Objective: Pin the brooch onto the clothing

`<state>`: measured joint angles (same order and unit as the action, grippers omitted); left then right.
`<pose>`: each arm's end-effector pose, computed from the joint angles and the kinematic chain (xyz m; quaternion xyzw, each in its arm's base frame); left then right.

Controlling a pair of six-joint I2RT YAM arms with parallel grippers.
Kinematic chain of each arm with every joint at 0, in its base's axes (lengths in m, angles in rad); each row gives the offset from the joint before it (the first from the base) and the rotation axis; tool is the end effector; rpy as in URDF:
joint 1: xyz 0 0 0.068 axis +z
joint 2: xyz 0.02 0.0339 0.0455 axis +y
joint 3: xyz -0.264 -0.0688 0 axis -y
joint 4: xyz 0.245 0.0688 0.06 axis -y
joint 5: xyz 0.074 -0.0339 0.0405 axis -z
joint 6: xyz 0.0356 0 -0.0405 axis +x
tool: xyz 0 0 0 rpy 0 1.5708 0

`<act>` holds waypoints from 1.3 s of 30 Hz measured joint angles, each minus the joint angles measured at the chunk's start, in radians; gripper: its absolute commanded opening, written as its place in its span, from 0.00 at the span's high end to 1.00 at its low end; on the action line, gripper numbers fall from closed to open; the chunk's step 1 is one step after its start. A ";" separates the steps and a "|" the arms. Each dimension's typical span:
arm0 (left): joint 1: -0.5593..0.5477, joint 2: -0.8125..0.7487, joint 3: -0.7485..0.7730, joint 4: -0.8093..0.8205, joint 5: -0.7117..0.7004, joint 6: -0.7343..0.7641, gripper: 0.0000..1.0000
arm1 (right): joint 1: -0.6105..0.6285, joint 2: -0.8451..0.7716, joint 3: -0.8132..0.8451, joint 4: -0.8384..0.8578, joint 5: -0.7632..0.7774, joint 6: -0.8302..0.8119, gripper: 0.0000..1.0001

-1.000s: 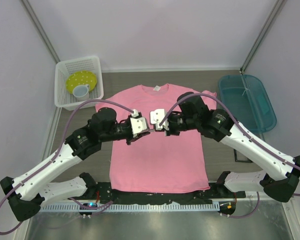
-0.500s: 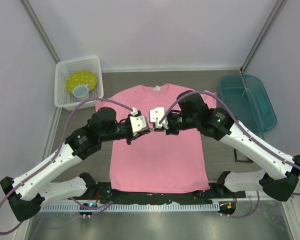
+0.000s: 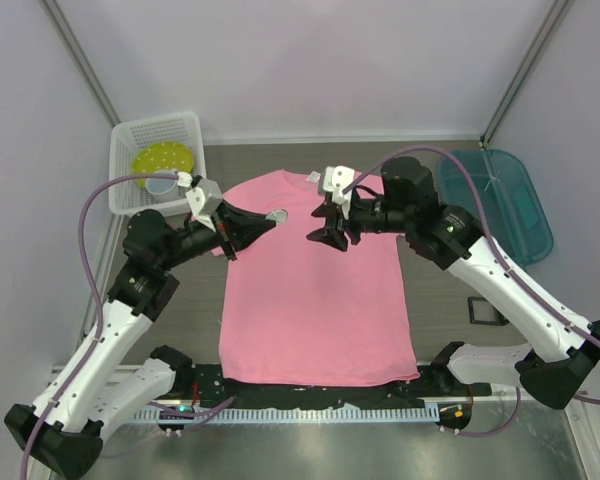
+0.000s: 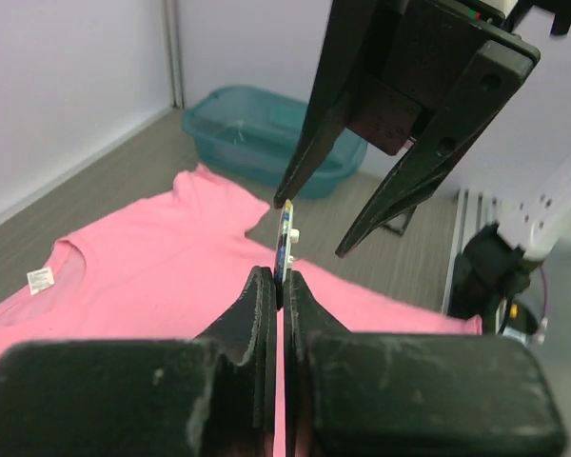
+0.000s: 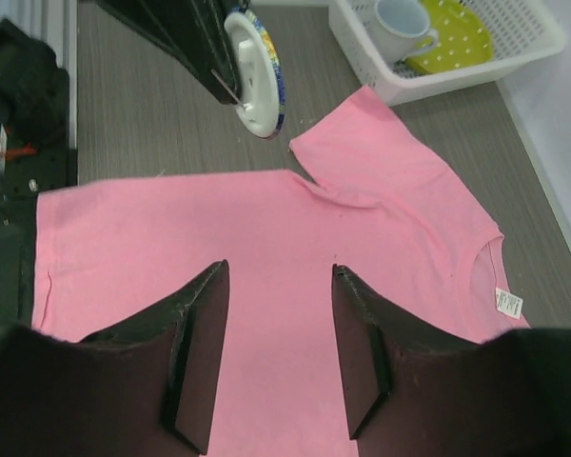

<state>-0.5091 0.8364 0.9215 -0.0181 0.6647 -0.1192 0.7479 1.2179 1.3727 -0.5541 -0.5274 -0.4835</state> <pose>0.1499 -0.1088 0.3969 0.3589 0.5873 -0.4253 0.5878 0.1770 0.1887 0.4176 -0.5823 0.5735 0.2857 0.5004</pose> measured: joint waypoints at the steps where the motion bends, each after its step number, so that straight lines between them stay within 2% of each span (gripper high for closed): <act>1: 0.034 -0.007 -0.027 0.071 0.017 -0.081 1.00 | -0.017 -0.002 0.000 0.029 -0.020 0.033 0.49; 3: 0.069 -0.010 -0.065 0.179 0.032 -0.209 1.00 | -0.039 -0.008 0.000 0.088 -0.050 0.106 0.50; 6: 0.080 -0.008 -0.103 0.304 0.041 -0.362 1.00 | -0.043 -0.016 -0.006 0.217 -0.103 0.254 0.57; 12: 0.102 -0.042 -0.116 0.437 0.071 -0.494 1.00 | -0.043 -0.021 -0.034 0.420 -0.175 0.483 0.64; 23: 0.105 -0.076 -0.162 0.500 0.108 -0.533 1.00 | -0.043 -0.011 -0.048 0.586 -0.254 0.677 0.66; 32: 0.105 -0.072 -0.163 0.502 0.126 -0.534 1.00 | -0.042 0.016 -0.050 0.618 -0.294 0.748 0.64; 36: 0.105 -0.068 -0.163 0.502 0.130 -0.534 1.00 | -0.041 0.022 -0.057 0.621 -0.305 0.760 0.66; 39: 0.105 -0.066 -0.163 0.502 0.130 -0.535 1.00 | -0.035 0.026 -0.058 0.622 -0.309 0.768 0.73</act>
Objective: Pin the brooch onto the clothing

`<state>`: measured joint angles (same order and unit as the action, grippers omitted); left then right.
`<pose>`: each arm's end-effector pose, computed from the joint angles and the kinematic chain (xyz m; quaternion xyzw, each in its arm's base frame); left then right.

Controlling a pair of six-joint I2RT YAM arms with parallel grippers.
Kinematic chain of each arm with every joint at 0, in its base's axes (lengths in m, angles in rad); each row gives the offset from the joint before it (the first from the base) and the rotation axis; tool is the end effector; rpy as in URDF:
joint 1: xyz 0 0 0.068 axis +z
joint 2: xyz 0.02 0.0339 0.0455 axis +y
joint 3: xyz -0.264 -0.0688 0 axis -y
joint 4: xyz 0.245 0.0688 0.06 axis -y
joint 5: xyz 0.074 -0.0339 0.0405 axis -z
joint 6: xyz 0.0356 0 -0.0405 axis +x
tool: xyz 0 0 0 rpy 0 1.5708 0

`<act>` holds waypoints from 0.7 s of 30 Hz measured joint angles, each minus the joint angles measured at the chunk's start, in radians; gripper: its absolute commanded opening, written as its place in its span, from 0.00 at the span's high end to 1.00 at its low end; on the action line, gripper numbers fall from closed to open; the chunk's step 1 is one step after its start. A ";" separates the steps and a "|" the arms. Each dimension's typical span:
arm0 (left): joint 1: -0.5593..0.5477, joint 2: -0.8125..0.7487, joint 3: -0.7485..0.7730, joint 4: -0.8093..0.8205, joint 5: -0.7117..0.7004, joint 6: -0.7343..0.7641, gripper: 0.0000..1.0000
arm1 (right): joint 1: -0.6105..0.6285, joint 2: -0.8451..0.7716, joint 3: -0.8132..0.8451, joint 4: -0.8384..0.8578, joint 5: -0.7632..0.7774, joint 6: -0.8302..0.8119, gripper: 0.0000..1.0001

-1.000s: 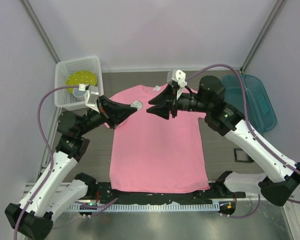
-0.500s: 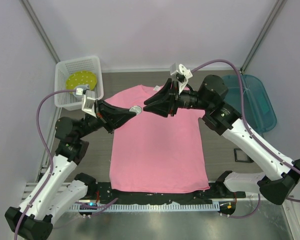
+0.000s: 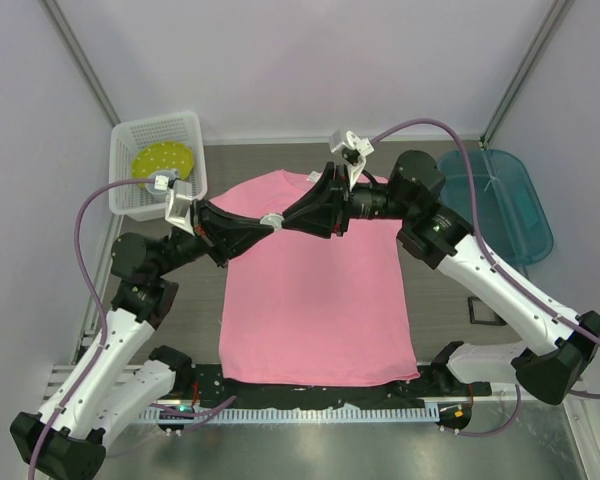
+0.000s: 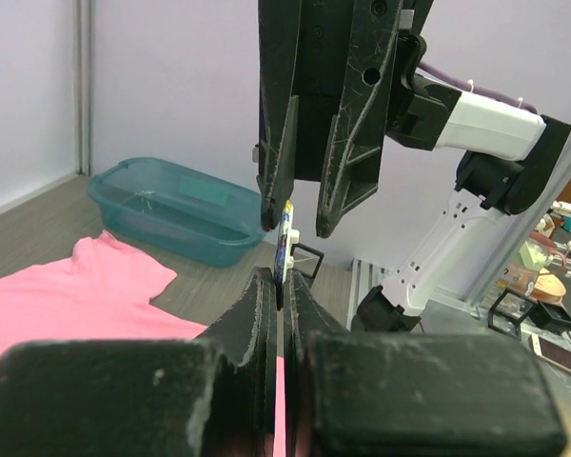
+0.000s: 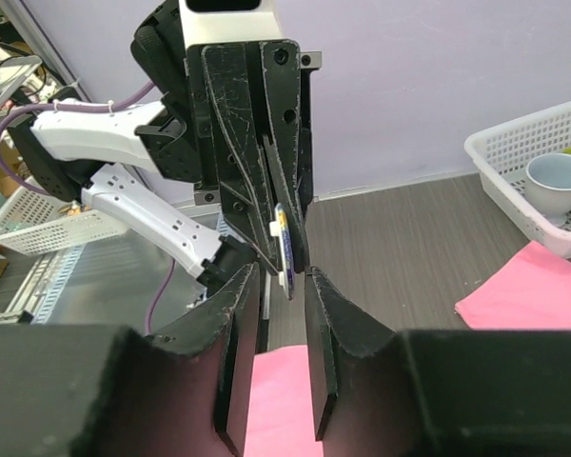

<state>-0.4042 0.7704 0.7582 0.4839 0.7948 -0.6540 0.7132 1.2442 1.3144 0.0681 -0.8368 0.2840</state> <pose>0.1412 -0.0880 0.3993 0.2675 0.5190 -0.5714 0.5768 0.1887 0.1982 0.4541 -0.4272 0.5209 0.5639 0.4777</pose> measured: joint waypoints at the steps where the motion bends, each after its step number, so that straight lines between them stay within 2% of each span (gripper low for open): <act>1: 0.000 0.001 0.000 0.001 0.001 0.000 1.00 | 0.004 0.002 -0.001 0.000 -0.001 0.002 0.74; 4: 0.000 0.003 0.000 0.007 0.008 -0.002 1.00 | 0.012 0.005 -0.002 0.000 -0.004 0.003 0.85; 5: 0.000 0.004 0.000 0.008 0.011 -0.002 1.00 | 0.013 0.006 -0.002 0.000 -0.004 0.002 0.99; 8: 0.000 0.005 0.000 0.011 0.021 -0.003 0.99 | 0.012 0.009 -0.002 -0.001 -0.002 -0.005 0.99; 9: 0.000 0.005 0.000 0.011 0.024 -0.003 0.91 | 0.012 0.009 -0.002 -0.001 -0.002 -0.007 0.99; 10: 0.000 0.005 0.000 0.011 0.028 -0.002 0.75 | 0.012 0.009 -0.002 -0.002 -0.002 -0.011 0.99; 13: 0.000 0.004 0.013 -0.034 0.035 0.037 0.65 | 0.013 0.009 0.002 -0.033 -0.003 -0.037 0.99; 16: 0.000 0.005 0.067 -0.192 0.050 0.148 0.66 | 0.014 0.009 0.015 -0.110 -0.003 -0.092 0.99; 21: 0.000 0.005 0.214 -0.511 0.090 0.456 0.67 | 0.014 0.009 0.034 -0.230 -0.004 -0.179 0.99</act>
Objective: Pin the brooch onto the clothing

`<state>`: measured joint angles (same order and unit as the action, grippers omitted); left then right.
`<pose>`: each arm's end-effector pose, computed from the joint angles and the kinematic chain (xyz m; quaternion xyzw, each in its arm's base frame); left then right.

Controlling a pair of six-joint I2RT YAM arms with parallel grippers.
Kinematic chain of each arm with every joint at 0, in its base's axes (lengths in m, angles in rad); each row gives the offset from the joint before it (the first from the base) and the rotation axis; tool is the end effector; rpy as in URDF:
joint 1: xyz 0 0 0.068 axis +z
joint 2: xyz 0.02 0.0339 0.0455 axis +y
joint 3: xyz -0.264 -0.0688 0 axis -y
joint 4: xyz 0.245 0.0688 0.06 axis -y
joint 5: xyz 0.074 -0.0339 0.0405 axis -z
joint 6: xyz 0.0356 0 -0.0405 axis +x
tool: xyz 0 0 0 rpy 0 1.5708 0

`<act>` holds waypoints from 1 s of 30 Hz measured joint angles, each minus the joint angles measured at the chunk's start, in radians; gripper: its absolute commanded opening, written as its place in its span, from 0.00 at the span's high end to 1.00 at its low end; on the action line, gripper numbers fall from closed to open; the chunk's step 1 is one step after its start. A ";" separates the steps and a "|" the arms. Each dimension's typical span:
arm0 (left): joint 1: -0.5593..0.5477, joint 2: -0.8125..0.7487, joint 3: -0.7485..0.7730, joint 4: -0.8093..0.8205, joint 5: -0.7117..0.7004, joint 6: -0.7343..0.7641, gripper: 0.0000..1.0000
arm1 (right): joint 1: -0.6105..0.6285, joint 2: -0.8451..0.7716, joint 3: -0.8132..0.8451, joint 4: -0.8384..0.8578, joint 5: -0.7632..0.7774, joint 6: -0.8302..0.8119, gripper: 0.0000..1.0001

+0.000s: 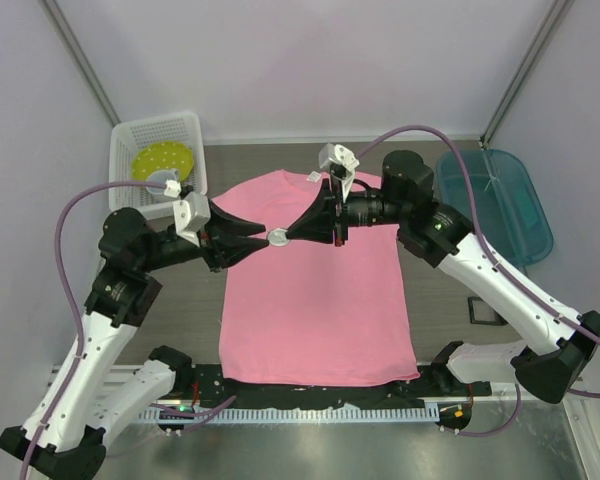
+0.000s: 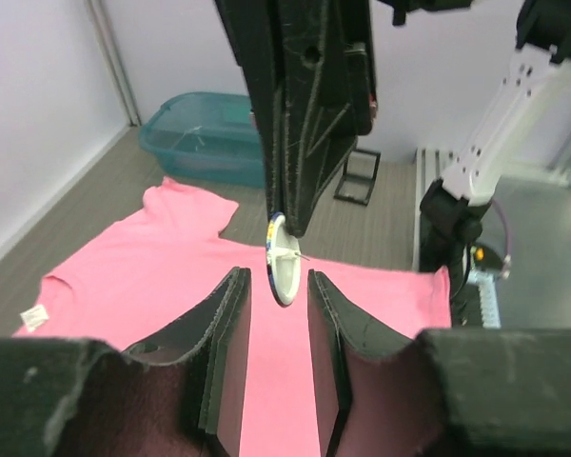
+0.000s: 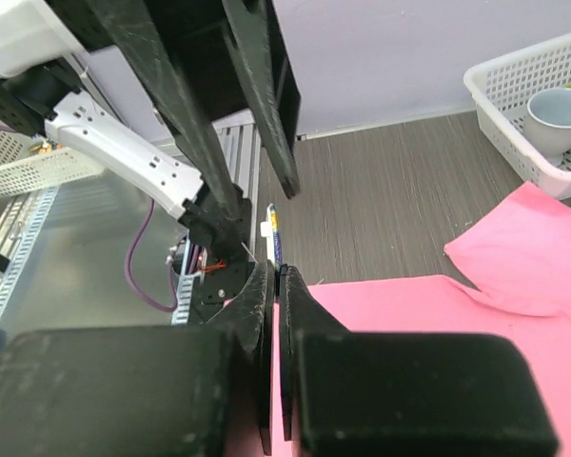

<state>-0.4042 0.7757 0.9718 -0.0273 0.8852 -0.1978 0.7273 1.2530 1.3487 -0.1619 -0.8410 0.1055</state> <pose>0.1320 -0.0864 0.4212 0.3856 0.5460 -0.4686 0.5776 0.1864 0.2014 0.4410 -0.4695 0.5492 0.5249 0.4499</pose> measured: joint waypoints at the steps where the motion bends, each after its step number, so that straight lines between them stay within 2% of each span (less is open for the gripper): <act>1: 0.000 0.001 0.029 -0.062 0.013 0.066 0.69 | 0.000 0.000 0.002 -0.019 0.000 -0.013 0.99; 5: 0.000 0.016 0.093 -0.248 0.055 0.249 0.70 | 0.000 0.000 0.005 -0.072 -0.006 -0.051 0.99; 9: 0.000 0.040 0.104 -0.343 0.092 0.319 0.69 | 0.000 0.000 0.013 -0.101 -0.011 -0.067 0.99; 20: 0.000 0.079 0.093 -0.363 0.085 0.281 0.66 | 0.021 0.000 0.023 -0.136 -0.016 -0.106 0.99; 30: 0.000 0.080 0.093 -0.360 0.109 0.250 0.57 | 0.031 0.000 0.023 -0.154 -0.014 -0.136 0.99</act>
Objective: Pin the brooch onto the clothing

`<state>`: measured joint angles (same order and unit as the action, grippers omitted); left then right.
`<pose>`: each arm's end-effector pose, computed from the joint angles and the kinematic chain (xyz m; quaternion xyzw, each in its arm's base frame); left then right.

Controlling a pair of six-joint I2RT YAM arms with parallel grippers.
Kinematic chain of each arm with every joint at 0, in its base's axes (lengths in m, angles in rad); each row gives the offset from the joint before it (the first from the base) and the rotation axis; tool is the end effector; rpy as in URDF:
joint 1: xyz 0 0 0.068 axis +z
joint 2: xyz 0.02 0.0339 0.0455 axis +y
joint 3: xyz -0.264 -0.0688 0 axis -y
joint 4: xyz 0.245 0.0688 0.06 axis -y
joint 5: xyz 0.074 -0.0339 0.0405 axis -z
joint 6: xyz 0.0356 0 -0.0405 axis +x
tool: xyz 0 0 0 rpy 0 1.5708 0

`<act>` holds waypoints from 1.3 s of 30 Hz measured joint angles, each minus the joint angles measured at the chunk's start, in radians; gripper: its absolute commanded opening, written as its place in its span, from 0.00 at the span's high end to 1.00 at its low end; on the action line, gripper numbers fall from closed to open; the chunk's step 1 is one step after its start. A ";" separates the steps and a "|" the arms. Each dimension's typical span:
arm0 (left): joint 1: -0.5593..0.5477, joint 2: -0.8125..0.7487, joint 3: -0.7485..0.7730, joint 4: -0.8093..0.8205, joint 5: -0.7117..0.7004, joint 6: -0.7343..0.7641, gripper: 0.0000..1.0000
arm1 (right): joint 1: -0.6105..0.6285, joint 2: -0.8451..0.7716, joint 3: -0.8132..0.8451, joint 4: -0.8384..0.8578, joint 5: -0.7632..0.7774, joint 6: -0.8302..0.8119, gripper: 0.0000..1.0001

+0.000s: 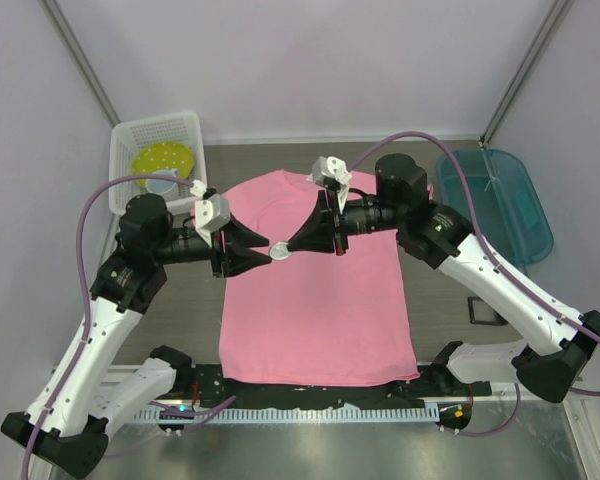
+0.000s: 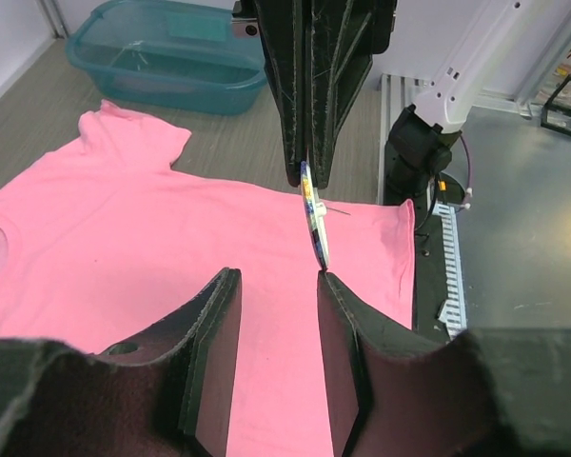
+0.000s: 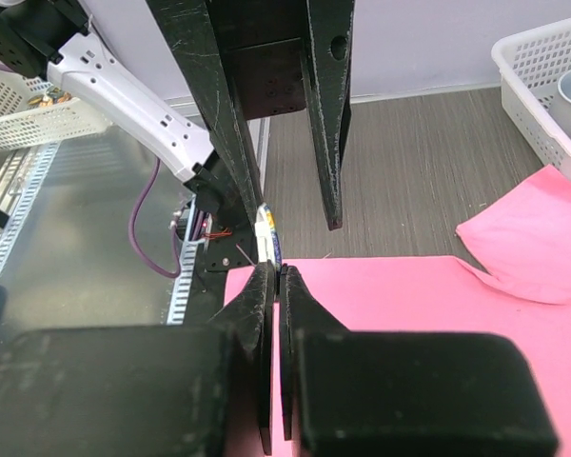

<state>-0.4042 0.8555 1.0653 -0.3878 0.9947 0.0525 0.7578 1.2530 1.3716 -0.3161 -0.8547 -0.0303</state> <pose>0.1408 -0.0927 0.4060 0.4507 0.5874 -0.4590 0.4910 0.1770 0.2045 0.4337 -0.5128 0.5490 0.5048 0.4251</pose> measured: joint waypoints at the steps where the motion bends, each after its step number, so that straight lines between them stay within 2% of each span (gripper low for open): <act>1: 0.000 0.001 0.000 -0.002 0.003 0.000 0.57 | 0.001 0.000 0.000 -0.002 0.000 -0.002 0.99; 16: 0.000 0.023 0.014 -0.077 0.048 0.034 0.55 | 0.009 0.000 0.000 -0.026 0.029 -0.032 0.99; 34: 0.000 0.027 0.018 -0.022 0.014 -0.060 0.68 | 0.027 0.003 0.000 -0.061 0.069 -0.076 0.99; 39: -0.002 0.027 0.018 0.000 -0.001 -0.097 0.79 | 0.029 0.005 0.000 -0.063 0.076 -0.077 0.99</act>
<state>-0.4061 0.8829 1.0832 -0.3878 0.9939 -0.0444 0.7868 1.2575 1.3716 -0.3790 -0.7792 -0.1078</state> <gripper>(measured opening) 0.255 0.026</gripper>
